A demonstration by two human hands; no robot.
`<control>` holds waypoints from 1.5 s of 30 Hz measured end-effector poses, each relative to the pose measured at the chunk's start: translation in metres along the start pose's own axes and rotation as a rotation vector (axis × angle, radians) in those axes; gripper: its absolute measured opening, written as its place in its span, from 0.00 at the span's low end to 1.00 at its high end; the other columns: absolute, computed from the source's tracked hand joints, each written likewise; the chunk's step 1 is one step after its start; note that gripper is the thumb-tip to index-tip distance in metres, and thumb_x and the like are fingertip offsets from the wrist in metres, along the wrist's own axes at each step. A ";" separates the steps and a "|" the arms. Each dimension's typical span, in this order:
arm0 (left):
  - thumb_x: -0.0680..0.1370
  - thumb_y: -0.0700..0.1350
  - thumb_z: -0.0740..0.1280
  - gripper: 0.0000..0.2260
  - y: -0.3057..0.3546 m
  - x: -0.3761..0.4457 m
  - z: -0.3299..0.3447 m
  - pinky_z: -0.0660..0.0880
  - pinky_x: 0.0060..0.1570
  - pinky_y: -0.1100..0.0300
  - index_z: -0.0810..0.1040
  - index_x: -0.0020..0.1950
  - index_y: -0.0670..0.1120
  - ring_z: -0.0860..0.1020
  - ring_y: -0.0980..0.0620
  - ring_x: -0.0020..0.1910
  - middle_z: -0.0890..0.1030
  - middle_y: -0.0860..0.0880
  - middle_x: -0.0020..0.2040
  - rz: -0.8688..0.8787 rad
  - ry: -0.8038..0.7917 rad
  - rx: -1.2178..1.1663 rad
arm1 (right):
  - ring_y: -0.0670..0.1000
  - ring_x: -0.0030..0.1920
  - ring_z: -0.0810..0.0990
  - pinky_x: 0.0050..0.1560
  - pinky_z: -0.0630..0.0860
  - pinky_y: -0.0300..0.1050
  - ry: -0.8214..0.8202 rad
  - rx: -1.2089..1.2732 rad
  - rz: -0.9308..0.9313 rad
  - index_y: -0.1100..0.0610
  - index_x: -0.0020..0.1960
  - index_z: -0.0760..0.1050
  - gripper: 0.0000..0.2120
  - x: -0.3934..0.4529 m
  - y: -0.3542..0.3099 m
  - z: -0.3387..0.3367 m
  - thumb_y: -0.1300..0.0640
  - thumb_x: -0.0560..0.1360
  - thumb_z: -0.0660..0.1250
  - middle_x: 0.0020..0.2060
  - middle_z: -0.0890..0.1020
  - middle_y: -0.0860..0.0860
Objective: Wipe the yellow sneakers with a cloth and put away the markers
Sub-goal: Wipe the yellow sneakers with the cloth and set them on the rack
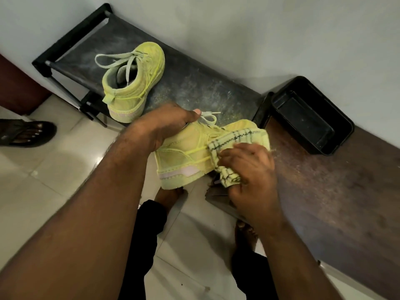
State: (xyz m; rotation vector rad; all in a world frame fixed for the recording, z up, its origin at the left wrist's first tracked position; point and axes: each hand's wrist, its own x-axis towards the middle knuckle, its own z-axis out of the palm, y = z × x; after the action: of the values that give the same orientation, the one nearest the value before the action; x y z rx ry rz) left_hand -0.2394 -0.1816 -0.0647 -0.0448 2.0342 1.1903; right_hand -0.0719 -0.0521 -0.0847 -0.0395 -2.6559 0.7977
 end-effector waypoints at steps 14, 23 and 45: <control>0.77 0.56 0.67 0.17 0.000 -0.001 0.001 0.77 0.53 0.45 0.82 0.40 0.42 0.81 0.43 0.40 0.83 0.43 0.39 0.009 -0.013 0.037 | 0.53 0.58 0.77 0.58 0.71 0.62 0.001 -0.008 0.119 0.56 0.50 0.82 0.19 -0.003 0.006 -0.002 0.64 0.64 0.60 0.51 0.83 0.46; 0.78 0.54 0.66 0.19 0.000 -0.003 0.003 0.78 0.44 0.49 0.83 0.44 0.37 0.80 0.45 0.35 0.84 0.41 0.38 0.014 -0.024 0.001 | 0.53 0.58 0.77 0.62 0.65 0.61 -0.097 0.003 -0.107 0.53 0.47 0.83 0.11 -0.002 -0.008 0.010 0.62 0.66 0.69 0.50 0.84 0.44; 0.66 0.74 0.57 0.28 0.007 -0.013 0.005 0.54 0.22 0.67 0.60 0.22 0.51 0.55 0.56 0.22 0.59 0.54 0.22 0.081 -0.322 0.018 | 0.51 0.61 0.72 0.63 0.68 0.45 -0.060 -0.005 0.106 0.58 0.64 0.76 0.24 -0.008 -0.024 0.009 0.60 0.68 0.61 0.64 0.77 0.51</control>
State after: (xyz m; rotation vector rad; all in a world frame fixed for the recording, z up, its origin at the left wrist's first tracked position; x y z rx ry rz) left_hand -0.2301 -0.1779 -0.0525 0.2266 1.7768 1.1473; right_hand -0.0660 -0.0783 -0.0817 -0.1619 -2.7321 0.8381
